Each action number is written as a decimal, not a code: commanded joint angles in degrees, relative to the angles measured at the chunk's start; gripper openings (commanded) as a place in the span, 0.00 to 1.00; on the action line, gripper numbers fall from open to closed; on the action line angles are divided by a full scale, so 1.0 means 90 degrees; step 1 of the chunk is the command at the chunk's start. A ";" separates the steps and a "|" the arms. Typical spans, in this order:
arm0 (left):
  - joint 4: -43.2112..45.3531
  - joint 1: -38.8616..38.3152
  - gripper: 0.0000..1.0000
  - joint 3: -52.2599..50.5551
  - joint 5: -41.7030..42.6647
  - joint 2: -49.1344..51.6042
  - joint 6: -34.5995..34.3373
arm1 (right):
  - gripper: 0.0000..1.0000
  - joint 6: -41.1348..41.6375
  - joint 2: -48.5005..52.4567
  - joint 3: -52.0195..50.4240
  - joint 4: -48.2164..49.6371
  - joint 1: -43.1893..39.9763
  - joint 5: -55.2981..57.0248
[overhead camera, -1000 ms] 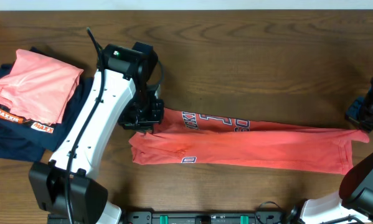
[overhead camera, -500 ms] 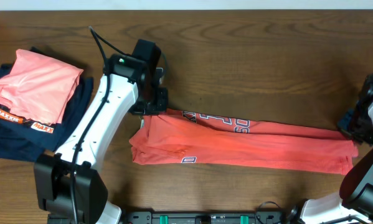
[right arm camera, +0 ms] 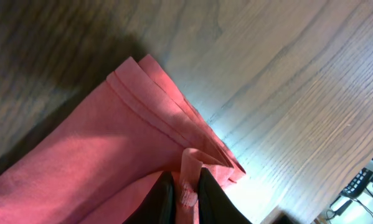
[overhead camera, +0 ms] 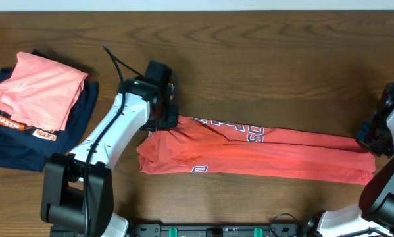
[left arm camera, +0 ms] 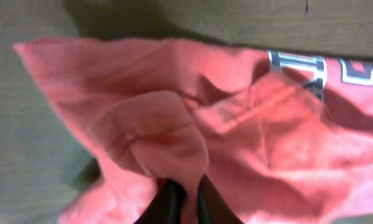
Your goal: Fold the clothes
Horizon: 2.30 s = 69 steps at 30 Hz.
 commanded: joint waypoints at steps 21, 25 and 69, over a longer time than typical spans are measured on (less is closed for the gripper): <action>0.1095 0.0046 0.13 -0.1712 -0.1124 0.0170 -0.0996 | 0.29 0.0109 0.0053 -0.0005 -0.0032 -0.0333 -0.0226; 0.1192 0.0046 0.13 -0.1829 -0.1124 0.0170 -0.1005 | 0.40 0.0109 0.0053 -0.0005 -0.0029 -0.0345 -0.0316; 0.0274 0.0641 0.63 -0.0709 -0.1098 -0.1591 -0.0794 | 0.88 -0.2841 -0.0214 -0.0488 -0.0165 -0.0852 -0.2293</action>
